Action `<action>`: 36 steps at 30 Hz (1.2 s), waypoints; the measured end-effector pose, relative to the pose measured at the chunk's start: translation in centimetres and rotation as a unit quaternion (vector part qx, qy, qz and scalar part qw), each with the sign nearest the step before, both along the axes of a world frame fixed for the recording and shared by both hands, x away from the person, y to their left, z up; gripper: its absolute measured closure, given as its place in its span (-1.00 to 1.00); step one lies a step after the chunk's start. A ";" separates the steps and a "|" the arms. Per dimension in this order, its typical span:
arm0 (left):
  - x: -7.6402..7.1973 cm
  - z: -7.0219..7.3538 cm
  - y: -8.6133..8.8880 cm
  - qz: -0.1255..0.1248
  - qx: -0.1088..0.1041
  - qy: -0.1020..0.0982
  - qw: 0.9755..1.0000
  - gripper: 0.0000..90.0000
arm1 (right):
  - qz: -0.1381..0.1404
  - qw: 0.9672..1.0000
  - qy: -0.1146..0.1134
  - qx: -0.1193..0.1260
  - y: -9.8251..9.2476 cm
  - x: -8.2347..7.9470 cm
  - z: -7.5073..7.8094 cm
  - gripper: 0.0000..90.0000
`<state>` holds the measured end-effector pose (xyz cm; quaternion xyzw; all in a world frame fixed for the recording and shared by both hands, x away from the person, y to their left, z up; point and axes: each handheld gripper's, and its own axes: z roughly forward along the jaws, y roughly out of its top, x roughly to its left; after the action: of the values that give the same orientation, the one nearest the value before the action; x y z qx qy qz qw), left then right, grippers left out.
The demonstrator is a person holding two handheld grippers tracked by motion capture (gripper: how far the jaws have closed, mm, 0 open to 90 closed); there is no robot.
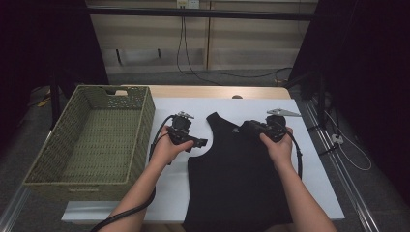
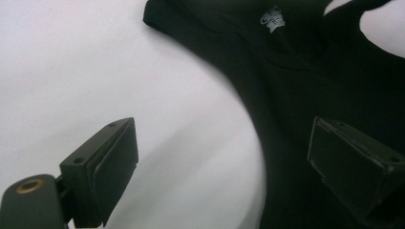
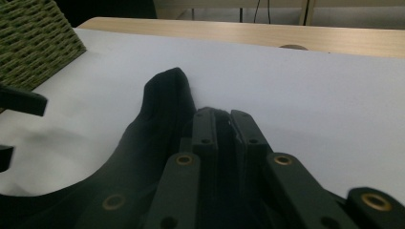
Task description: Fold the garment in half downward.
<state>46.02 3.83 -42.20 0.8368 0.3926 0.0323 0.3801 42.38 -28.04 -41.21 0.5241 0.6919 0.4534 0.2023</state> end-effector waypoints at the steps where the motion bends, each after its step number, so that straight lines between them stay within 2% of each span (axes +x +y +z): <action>1: 0.2 -0.1 -0.1 -0.001 0.002 0.000 1.000 -0.78 | 0.001 1.000 -0.001 0.000 0.1 -0.2 0.1 0.82; 6: 0.5 -0.3 -0.7 -0.001 0.005 0.002 1.000 -0.78 | 0.012 1.000 -0.007 0.008 0.2 -1.5 0.0 0.82; 11: 0.6 -0.4 -1.1 -0.003 0.003 0.004 1.000 -0.78 | 0.026 1.000 -0.010 -0.009 0.3 -2.8 -0.3 0.81; 14: 1.4 -0.7 -1.6 -0.005 0.008 0.005 1.000 -0.77 | 0.027 1.000 -0.006 -0.005 0.1 -3.2 -0.8 0.81; 18: 2.8 -1.1 -2.3 0.004 0.007 0.002 1.000 -0.75 | 0.026 1.000 -0.004 -0.002 -0.1 -3.2 -1.3 0.81; 24: 5.0 -1.6 -3.6 0.008 0.010 -0.018 1.000 -0.67 | 0.029 1.000 -0.002 0.002 0.0 -2.8 -1.2 0.81; 26: 5.7 -1.9 -4.0 0.013 0.017 -0.029 0.999 -0.64 | 0.030 1.000 -0.001 0.000 0.1 -2.7 -1.1 0.81; 29: 6.2 -2.4 -4.4 0.021 0.016 -0.036 0.999 -0.50 | 0.032 0.999 -0.003 0.000 0.3 -2.6 -1.0 0.81; 31: 6.3 -2.6 -4.8 0.024 0.012 -0.049 0.998 -0.46 | 0.034 0.999 -0.004 -0.001 0.4 -2.6 -0.9 0.81; 32: 6.4 -2.8 -5.0 0.021 0.013 -0.049 0.998 -0.41 | 0.035 0.999 -0.002 -0.002 0.4 -2.6 -0.9 0.81; 35: 6.5 -3.4 -5.7 0.010 0.022 -0.033 0.999 -0.30 | 0.035 0.999 0.001 0.000 0.4 -2.6 -0.9 0.81; 36: 6.4 -3.5 -6.0 0.012 0.024 -0.039 0.999 -0.25 | 0.035 0.999 0.002 -0.002 0.5 -2.5 -1.0 0.81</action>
<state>52.45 -2.19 -45.66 0.8391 0.3861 0.0789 0.3751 39.88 -27.58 -42.17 0.5001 0.7110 0.4579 0.1863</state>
